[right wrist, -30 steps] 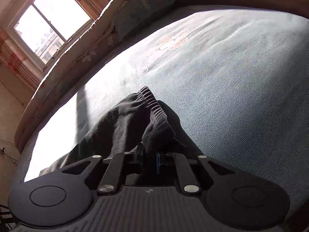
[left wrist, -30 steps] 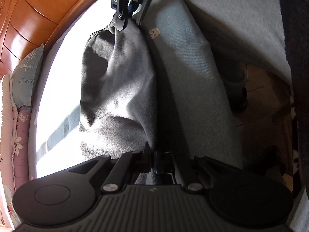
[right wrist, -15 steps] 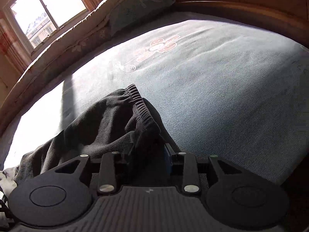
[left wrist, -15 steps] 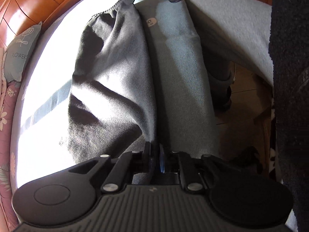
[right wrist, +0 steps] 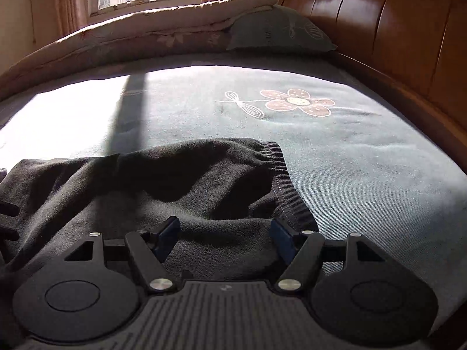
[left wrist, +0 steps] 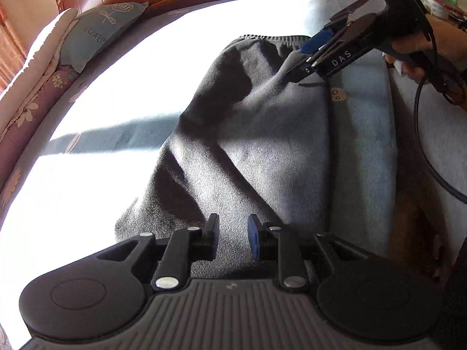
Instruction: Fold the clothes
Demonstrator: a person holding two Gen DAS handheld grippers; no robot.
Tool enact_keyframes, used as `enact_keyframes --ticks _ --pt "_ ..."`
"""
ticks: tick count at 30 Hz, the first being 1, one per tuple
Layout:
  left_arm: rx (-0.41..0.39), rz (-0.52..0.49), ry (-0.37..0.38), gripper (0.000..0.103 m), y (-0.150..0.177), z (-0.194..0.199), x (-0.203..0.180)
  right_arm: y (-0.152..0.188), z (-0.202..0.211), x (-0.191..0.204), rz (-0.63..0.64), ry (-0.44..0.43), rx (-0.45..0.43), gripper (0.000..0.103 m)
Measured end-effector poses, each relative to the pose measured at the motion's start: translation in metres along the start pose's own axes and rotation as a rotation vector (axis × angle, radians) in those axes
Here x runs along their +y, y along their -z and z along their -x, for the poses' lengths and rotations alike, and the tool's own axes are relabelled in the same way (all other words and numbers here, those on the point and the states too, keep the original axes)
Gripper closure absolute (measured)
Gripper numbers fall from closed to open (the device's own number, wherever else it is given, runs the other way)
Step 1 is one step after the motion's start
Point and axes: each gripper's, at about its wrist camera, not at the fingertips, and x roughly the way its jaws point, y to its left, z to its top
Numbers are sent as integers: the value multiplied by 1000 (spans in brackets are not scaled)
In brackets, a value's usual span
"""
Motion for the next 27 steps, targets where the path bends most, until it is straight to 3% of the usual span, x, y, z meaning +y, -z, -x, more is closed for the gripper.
enact_keyframes --ticks 2,5,7,9,11,13,19,23,27 --pt "-19 107 -10 70 26 2 14 15 -1 -11 -10 -25 26 30" --pt "-24 260 19 66 35 16 35 26 11 -19 -10 -16 31 28" --pt "-44 247 -18 65 32 27 34 20 18 -20 -32 16 31 27" --pt "-81 237 -16 63 26 38 30 9 29 -17 -51 1 -25 27" --pt "-109 247 18 55 15 36 25 -3 37 -6 -47 -45 -71 24" --pt "-119 253 42 55 8 28 20 -12 35 11 -15 -100 -84 20" --pt "-48 396 75 54 30 0 14 1 3 47 58 -156 35 20" --pt "-77 486 131 53 41 18 27 19 2 46 52 -184 54 9" --pt "-200 604 125 53 42 39 69 8 7 47 46 -211 68 8"
